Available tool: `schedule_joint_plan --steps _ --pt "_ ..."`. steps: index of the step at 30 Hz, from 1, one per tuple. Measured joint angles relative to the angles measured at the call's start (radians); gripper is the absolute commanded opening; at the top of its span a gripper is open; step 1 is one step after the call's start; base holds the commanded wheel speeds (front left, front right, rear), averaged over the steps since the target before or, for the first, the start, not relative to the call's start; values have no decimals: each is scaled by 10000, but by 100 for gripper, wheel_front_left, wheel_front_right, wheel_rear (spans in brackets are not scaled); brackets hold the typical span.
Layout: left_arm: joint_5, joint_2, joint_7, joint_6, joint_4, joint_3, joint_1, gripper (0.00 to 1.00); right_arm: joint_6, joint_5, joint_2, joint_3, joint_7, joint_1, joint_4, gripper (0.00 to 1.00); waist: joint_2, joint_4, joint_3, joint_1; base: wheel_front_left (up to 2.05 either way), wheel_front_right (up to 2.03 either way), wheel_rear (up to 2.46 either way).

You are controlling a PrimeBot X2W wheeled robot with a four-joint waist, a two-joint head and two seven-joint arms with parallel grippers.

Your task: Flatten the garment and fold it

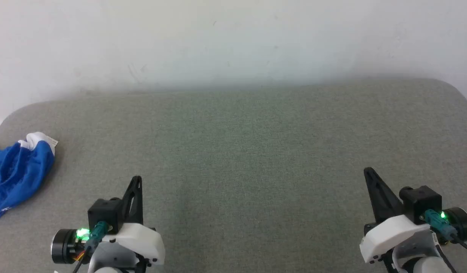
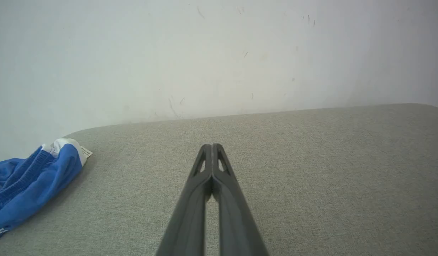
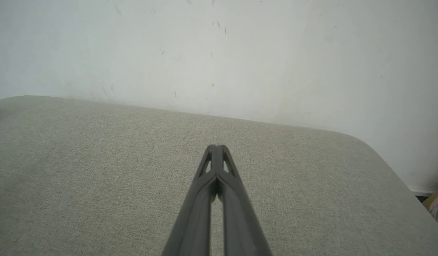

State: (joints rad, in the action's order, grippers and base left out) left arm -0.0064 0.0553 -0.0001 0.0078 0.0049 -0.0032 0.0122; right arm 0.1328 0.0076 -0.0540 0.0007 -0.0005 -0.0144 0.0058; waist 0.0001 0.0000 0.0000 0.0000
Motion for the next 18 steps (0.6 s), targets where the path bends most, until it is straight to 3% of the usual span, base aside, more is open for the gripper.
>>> schedule_joint_plan --steps 11,12,13,14,18 --pt "0 0 0 0 0 0 0 0 0 0 0 0 0 0 0 0 0 0 0 0 0 0 0" --pt "0 0 0 0 0 0 0 100 0 0 0 0 0 0 0 100 0 0 0 0 0 0 0" --pt "-2 2 0 6 8 -4 3 0 0 4 -4 0 0 -6 13 0 0 0 0 0 0 0 0" --pt "-2 2 0 6 13 -6 5 100 0 4 -8 0 0 -10 21 100 0 0 0 0 0 0 0" --pt "-2 4 -6 21 19 -25 6 100 0 10 -10 -15 -10 -12 21 100 0 -1 8 0 0 0 0"
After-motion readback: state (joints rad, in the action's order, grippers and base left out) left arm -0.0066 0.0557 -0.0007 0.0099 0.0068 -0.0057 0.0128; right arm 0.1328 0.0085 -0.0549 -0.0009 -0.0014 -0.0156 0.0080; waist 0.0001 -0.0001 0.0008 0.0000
